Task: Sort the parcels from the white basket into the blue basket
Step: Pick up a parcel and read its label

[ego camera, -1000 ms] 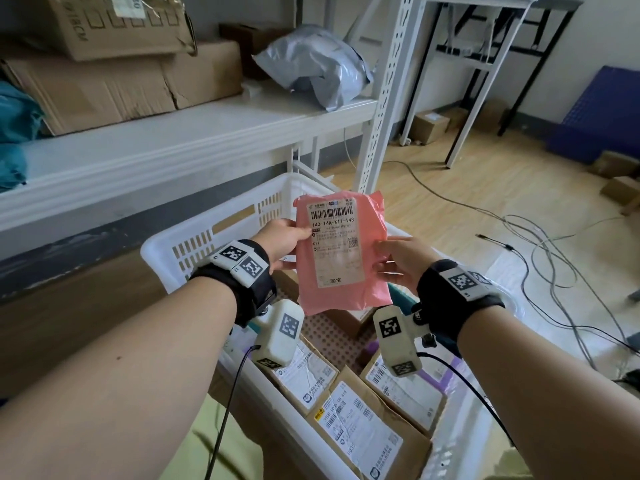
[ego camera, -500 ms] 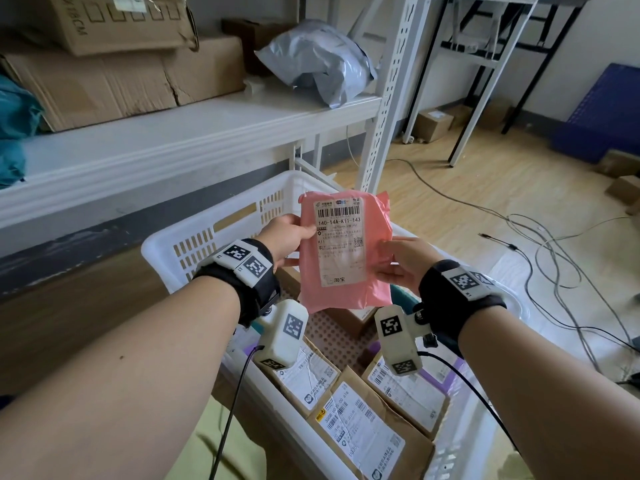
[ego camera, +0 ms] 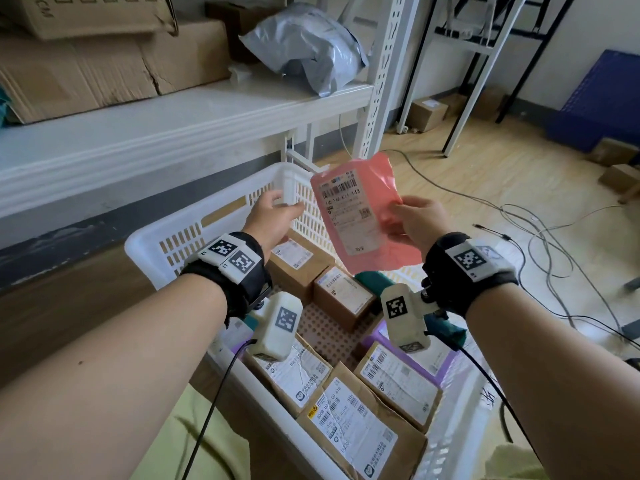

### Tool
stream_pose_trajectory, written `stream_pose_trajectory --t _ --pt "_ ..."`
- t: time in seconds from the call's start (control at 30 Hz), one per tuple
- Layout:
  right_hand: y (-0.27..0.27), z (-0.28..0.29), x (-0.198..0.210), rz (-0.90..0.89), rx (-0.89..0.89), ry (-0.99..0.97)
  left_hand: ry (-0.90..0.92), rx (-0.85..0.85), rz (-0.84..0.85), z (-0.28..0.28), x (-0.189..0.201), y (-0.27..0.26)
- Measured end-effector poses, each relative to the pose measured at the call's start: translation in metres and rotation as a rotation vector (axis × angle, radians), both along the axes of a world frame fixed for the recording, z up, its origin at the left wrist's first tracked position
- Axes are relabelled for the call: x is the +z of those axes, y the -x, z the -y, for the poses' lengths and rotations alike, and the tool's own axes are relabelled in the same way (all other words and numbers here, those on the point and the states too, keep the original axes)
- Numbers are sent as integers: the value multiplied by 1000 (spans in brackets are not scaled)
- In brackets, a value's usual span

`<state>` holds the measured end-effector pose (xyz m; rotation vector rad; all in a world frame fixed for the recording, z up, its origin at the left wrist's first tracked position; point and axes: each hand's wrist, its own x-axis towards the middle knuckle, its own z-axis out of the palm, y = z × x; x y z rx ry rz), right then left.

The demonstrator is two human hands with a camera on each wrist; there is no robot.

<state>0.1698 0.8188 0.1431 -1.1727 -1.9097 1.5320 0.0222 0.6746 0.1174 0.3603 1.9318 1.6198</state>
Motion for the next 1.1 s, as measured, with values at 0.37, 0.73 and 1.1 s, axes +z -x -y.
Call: stream_pose_trajectory --t 0.37,0.73,1.1 --pt "29 -15 -28 95 133 34 129 -279 100 -34 -27 32" --pt "94 -62 -130 359 97 376 146 -83 297 -57 -102 121" --pt "186 -81 -221 321 67 419 295 6 306 -96 -197 171"
